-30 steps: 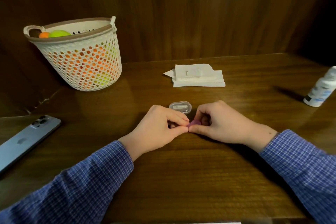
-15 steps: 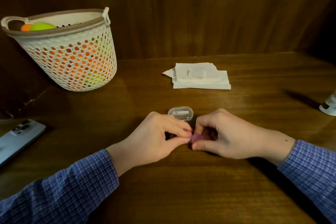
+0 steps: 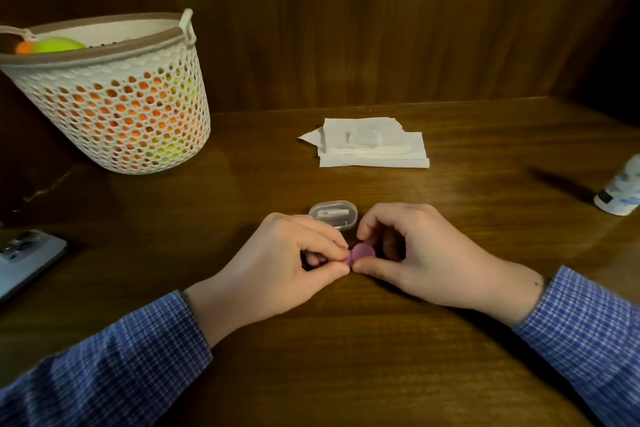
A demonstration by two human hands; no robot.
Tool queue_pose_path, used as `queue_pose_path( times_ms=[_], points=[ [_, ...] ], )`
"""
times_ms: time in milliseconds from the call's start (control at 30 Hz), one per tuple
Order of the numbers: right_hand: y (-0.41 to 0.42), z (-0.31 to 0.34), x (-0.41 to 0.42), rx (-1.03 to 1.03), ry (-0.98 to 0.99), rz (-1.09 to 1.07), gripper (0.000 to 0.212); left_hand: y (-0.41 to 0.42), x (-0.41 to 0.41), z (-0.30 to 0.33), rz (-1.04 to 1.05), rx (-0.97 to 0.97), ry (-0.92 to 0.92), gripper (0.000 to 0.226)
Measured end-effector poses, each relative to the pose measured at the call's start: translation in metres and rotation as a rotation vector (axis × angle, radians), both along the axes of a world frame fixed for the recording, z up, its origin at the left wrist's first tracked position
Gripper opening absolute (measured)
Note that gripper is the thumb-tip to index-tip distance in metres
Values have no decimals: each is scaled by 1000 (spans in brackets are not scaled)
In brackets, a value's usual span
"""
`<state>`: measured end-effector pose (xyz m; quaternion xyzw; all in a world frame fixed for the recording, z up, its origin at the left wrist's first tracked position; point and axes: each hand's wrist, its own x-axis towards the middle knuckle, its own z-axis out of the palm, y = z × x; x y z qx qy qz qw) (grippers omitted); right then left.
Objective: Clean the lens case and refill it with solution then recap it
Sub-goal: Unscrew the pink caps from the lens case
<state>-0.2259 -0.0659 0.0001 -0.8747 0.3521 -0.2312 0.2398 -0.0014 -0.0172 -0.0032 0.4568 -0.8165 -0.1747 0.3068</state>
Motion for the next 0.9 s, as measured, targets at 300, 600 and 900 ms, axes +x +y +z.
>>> queue_pose_path(
  times_ms=[300, 600, 900],
  points=[
    [-4, 4, -2, 161, -89, 41, 41, 0, 0, 3, 8, 27, -1, 20],
    [-5, 0, 0, 146, -107, 3, 50, -1, 1, 5, -8, 41, 3, 19],
    [-5, -2, 0, 129, -100, 13, 51, -2, 2, 5, -10, 47, 2, 19]
  ],
)
